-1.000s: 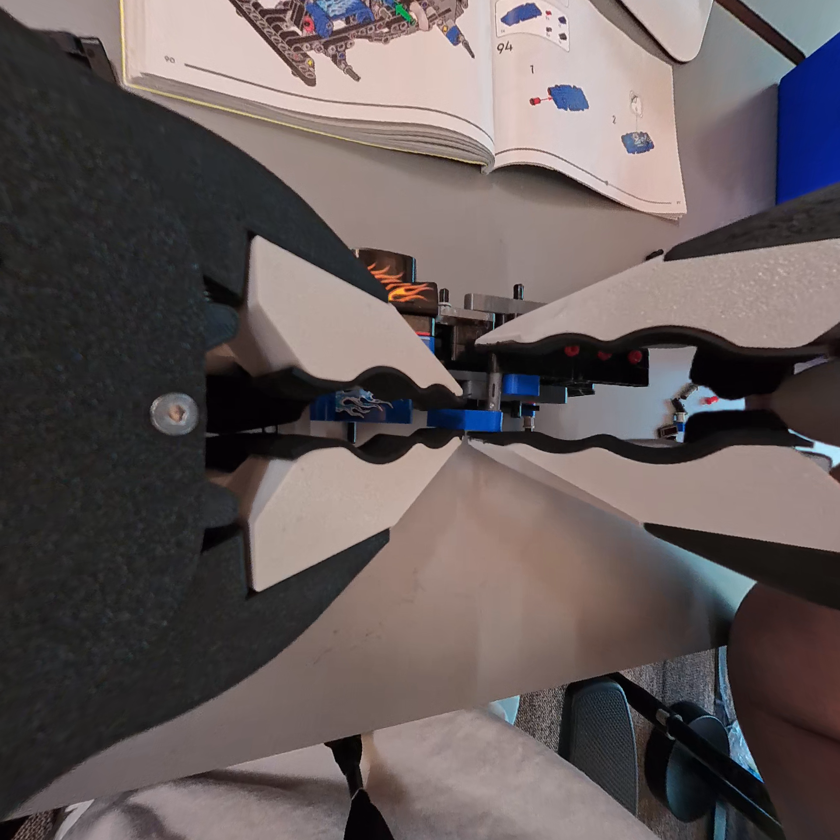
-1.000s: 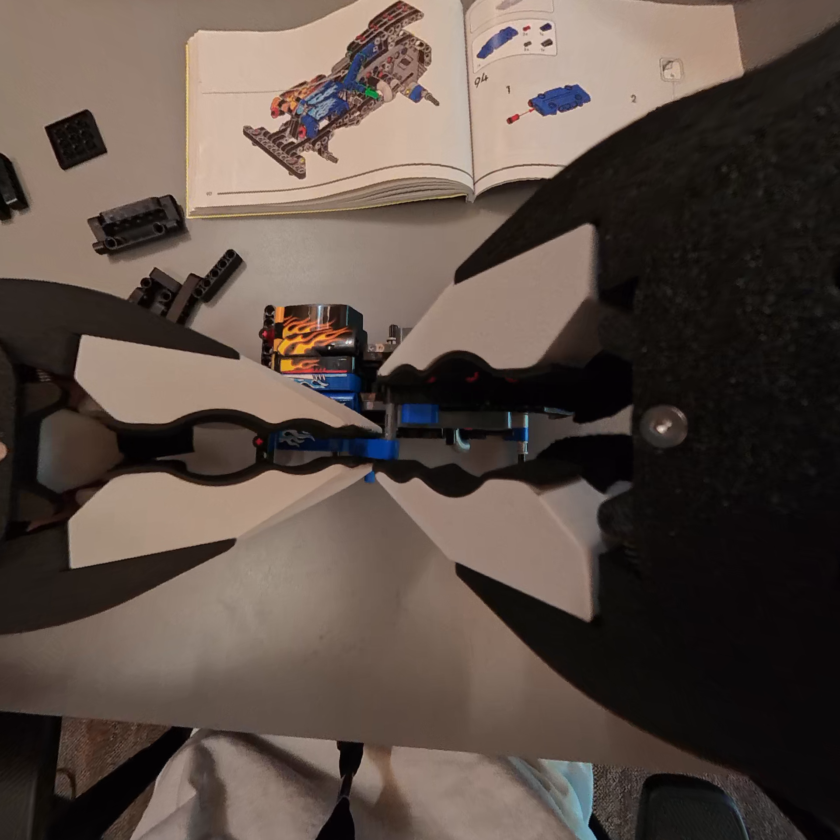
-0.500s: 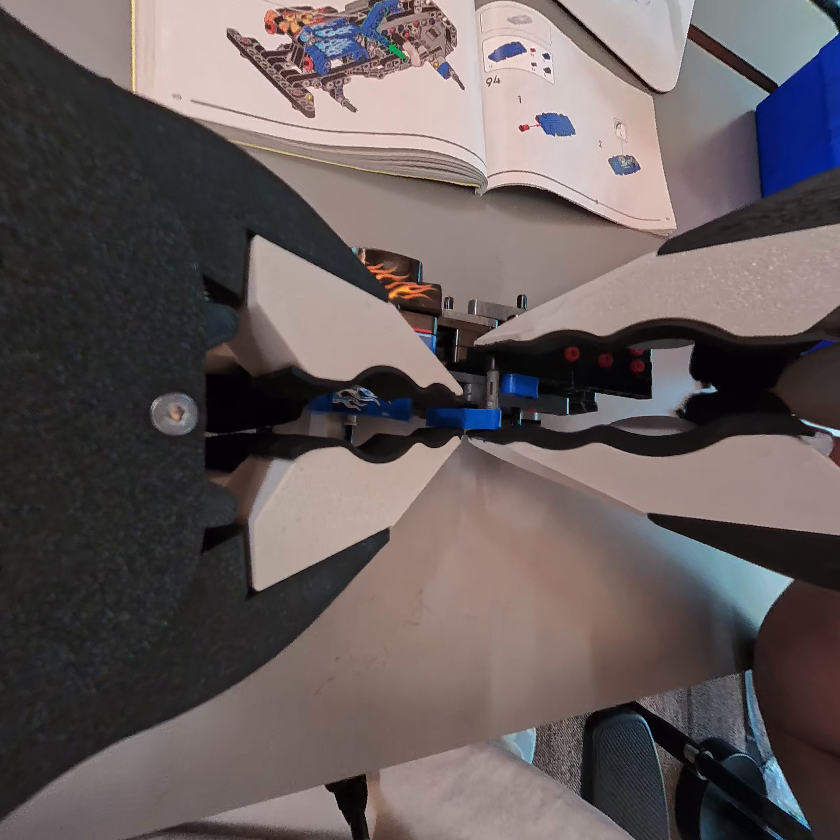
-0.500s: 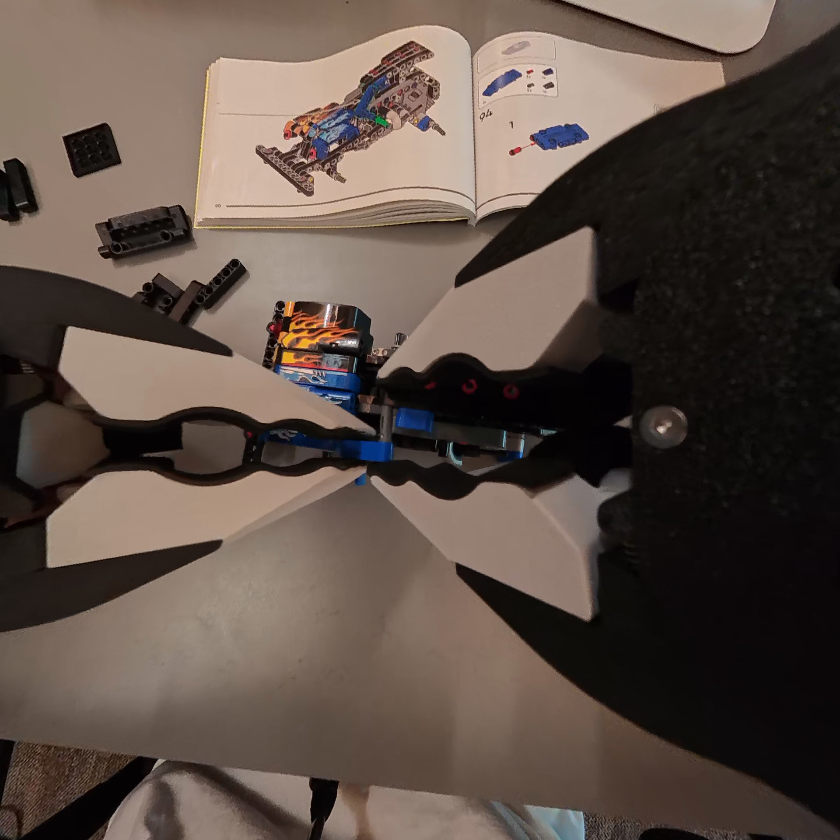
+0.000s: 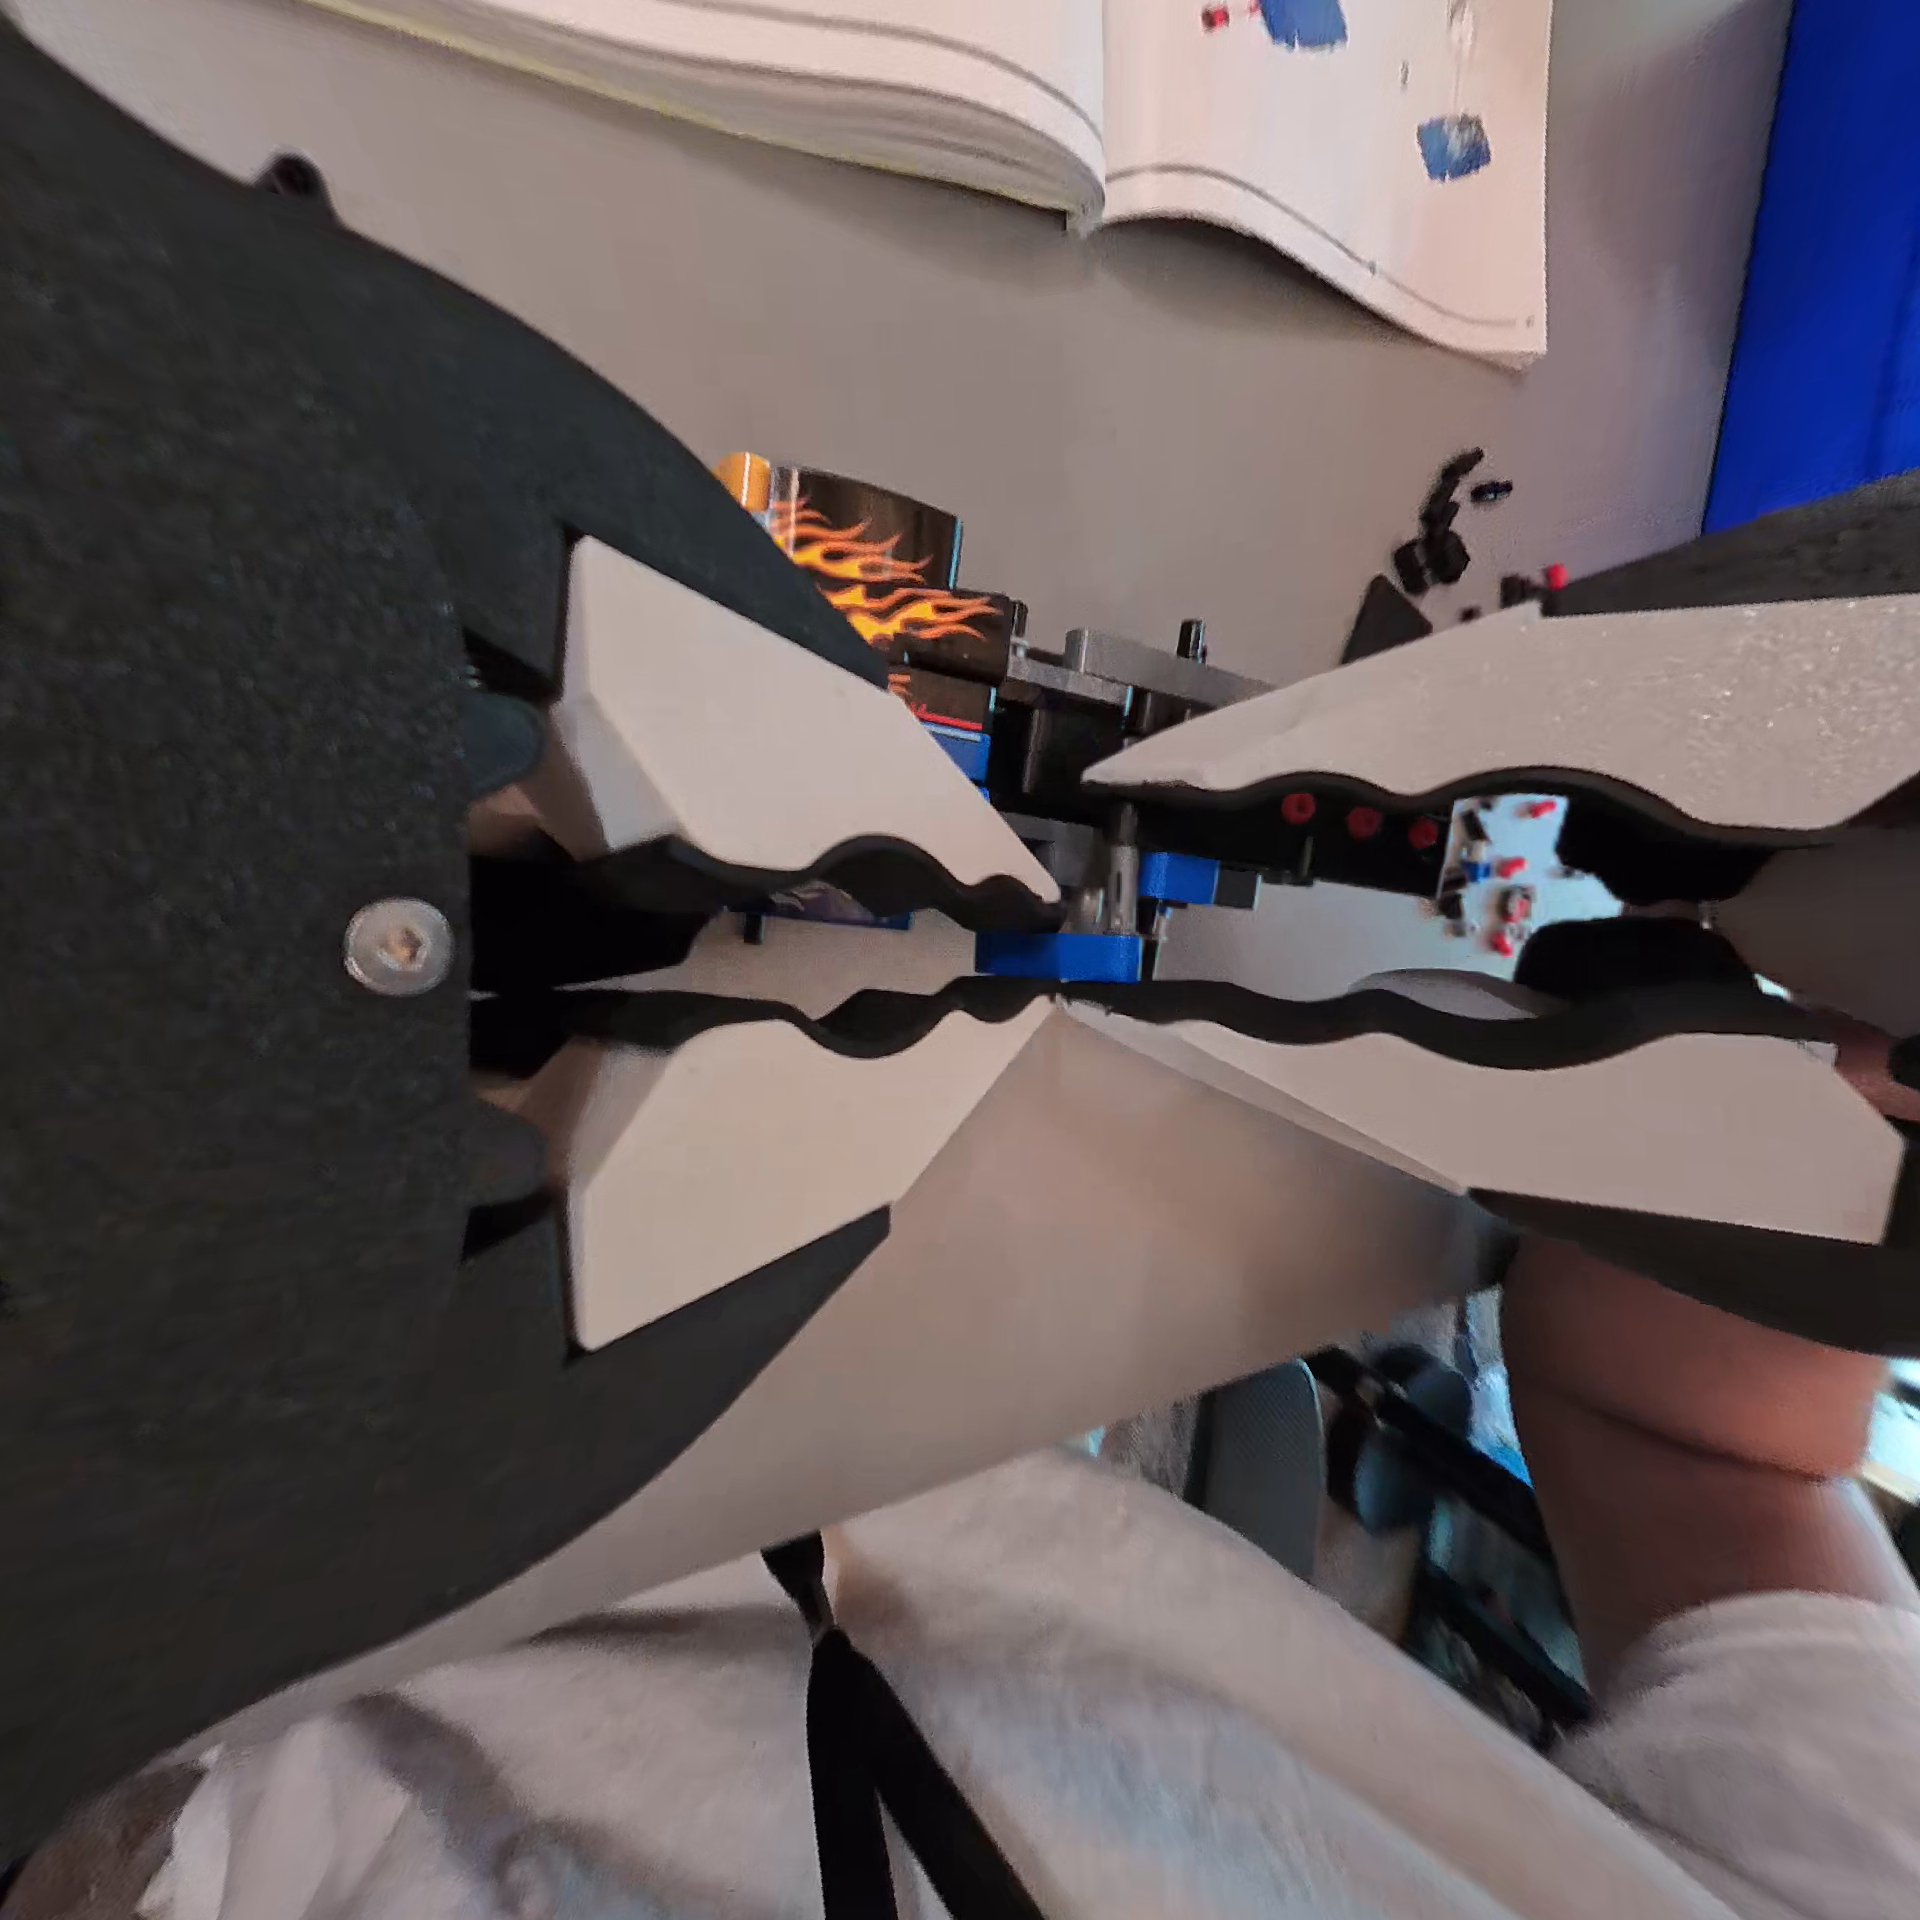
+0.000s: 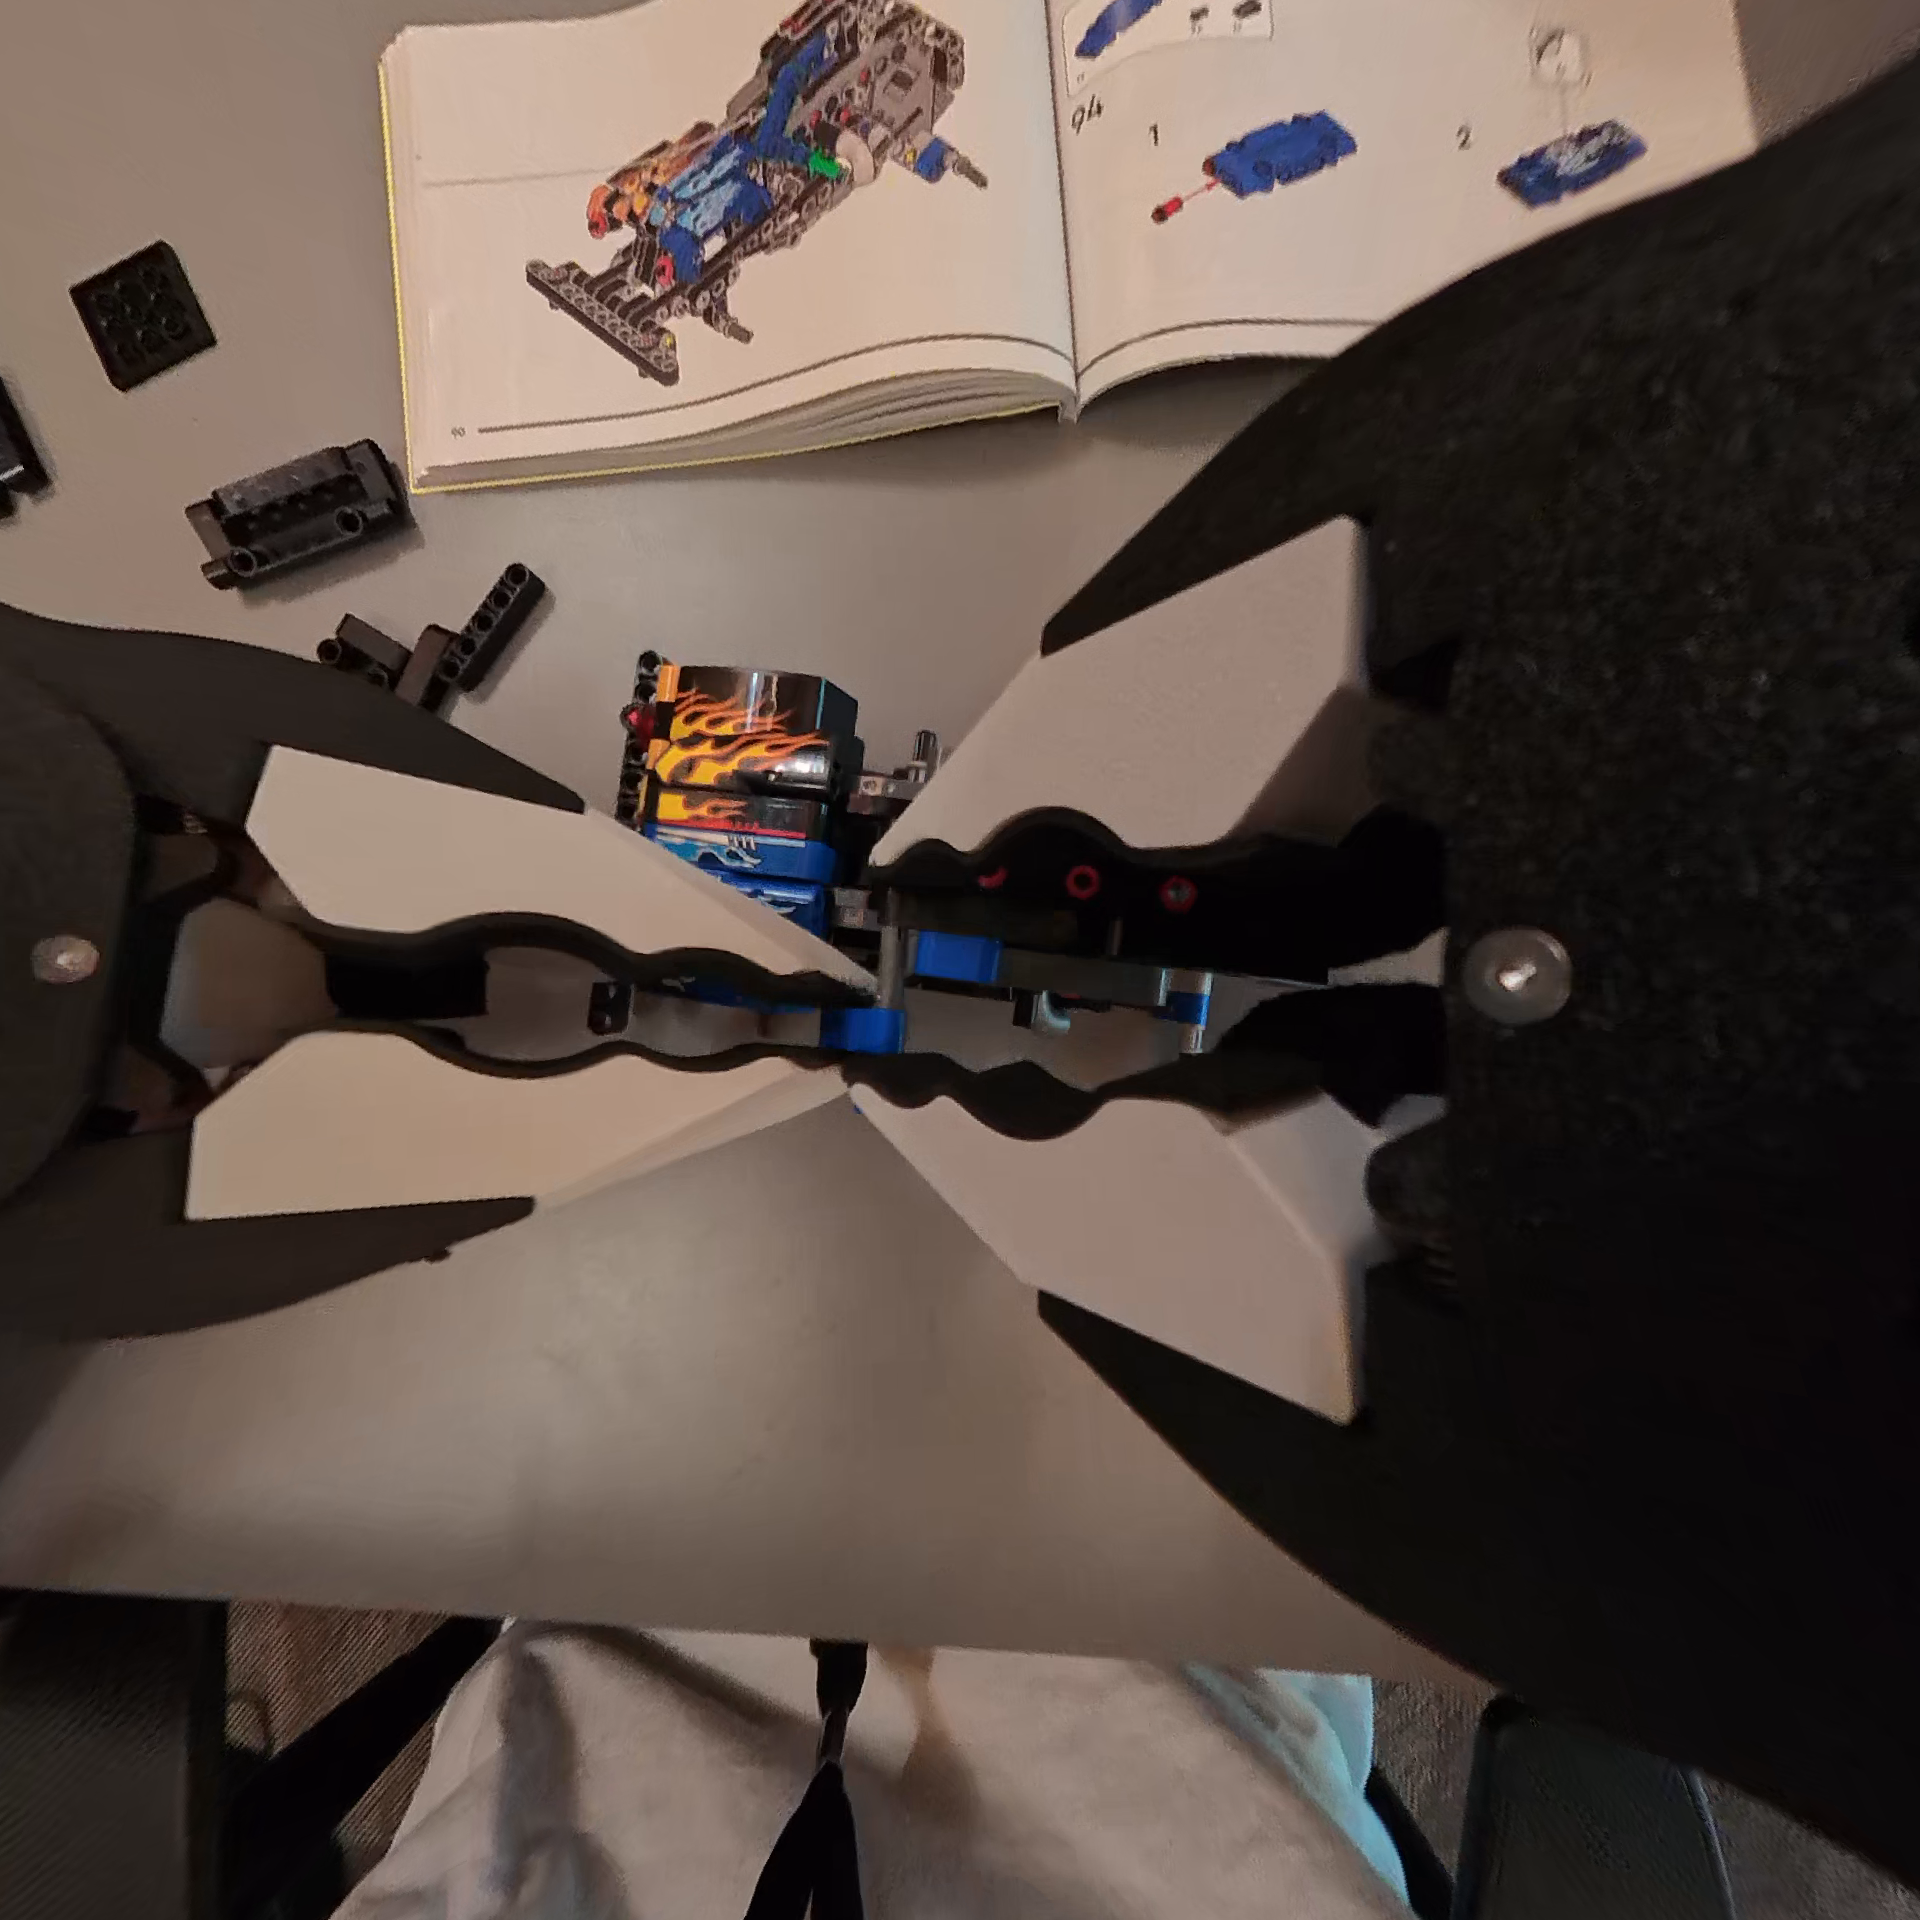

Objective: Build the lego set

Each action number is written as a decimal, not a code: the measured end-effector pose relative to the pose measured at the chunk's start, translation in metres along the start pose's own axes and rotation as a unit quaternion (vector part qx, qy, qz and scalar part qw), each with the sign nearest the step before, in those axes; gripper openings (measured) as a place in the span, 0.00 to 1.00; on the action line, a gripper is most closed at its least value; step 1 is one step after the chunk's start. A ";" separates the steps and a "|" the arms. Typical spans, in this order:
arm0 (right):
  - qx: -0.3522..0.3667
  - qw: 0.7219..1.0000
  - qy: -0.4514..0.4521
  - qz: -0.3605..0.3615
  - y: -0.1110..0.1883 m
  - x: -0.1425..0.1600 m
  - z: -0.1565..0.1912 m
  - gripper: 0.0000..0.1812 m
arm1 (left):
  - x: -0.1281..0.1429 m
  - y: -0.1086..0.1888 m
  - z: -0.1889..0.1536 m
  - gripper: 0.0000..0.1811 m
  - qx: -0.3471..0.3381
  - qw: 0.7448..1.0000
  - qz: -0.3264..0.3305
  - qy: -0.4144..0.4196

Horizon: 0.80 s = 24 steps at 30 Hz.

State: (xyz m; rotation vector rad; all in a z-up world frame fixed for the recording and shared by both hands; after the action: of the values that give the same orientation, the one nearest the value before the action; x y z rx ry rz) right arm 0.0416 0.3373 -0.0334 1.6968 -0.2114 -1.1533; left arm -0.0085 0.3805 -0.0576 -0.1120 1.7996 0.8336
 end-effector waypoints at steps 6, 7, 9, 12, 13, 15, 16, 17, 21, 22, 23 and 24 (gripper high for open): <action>-0.008 1.000 -0.004 -0.006 0.002 0.002 -0.001 0.17 | -0.001 0.000 0.002 0.03 0.026 0.999 0.012 0.015; -0.002 1.000 0.004 -0.003 0.002 0.002 0.000 0.17 | -0.001 0.000 0.003 0.03 0.026 0.999 0.023 0.014; 0.007 1.000 0.011 0.001 0.001 0.002 0.000 0.17 | -0.002 0.000 0.002 0.03 0.022 0.999 0.040 0.009; 0.013 1.000 0.008 0.011 0.000 0.003 -0.001 0.17 | -0.003 -0.001 0.004 0.04 0.014 0.998 0.049 0.020; 0.013 1.000 -0.003 0.012 0.001 0.003 -0.002 0.17 | -0.003 -0.001 0.006 0.04 0.004 0.999 0.046 0.023; 0.024 1.000 -0.010 0.011 0.002 0.005 -0.008 0.17 | -0.004 -0.001 0.010 0.04 -0.034 0.998 0.043 0.014; 0.026 1.000 -0.011 0.010 0.002 0.005 -0.009 0.17 | -0.004 0.000 0.010 0.07 -0.059 0.997 0.044 0.002; 0.024 1.000 -0.014 0.010 0.002 0.005 -0.010 0.17 | -0.004 0.001 0.010 0.09 -0.086 0.995 0.045 -0.013; 0.024 0.999 -0.028 0.007 0.002 0.004 -0.011 0.17 | -0.007 0.006 0.007 0.20 -0.240 0.965 0.051 -0.090; 0.023 0.999 -0.034 0.007 0.002 0.004 -0.012 0.17 | -0.007 0.004 0.001 0.19 -0.267 0.956 0.048 -0.110; 0.022 0.999 -0.038 0.007 0.002 0.004 -0.012 0.17 | -0.007 0.001 -0.005 0.19 -0.292 0.947 0.043 -0.123; 0.021 0.999 -0.040 0.006 0.002 0.004 -0.013 0.17 | -0.007 -0.001 -0.010 0.17 -0.316 0.939 0.038 -0.130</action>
State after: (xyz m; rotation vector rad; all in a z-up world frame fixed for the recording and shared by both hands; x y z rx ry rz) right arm 0.0539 0.3421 -0.0337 1.6848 -0.2980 -1.2172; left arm -0.0129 0.3719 -0.0507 -0.3307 1.2427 1.3931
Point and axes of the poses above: each gripper's, where its closed fingertips meet, y back along the fingers, x out of its underside, z = x × y across the jaws, the point moved 5 cm from there along y, back along the fingers
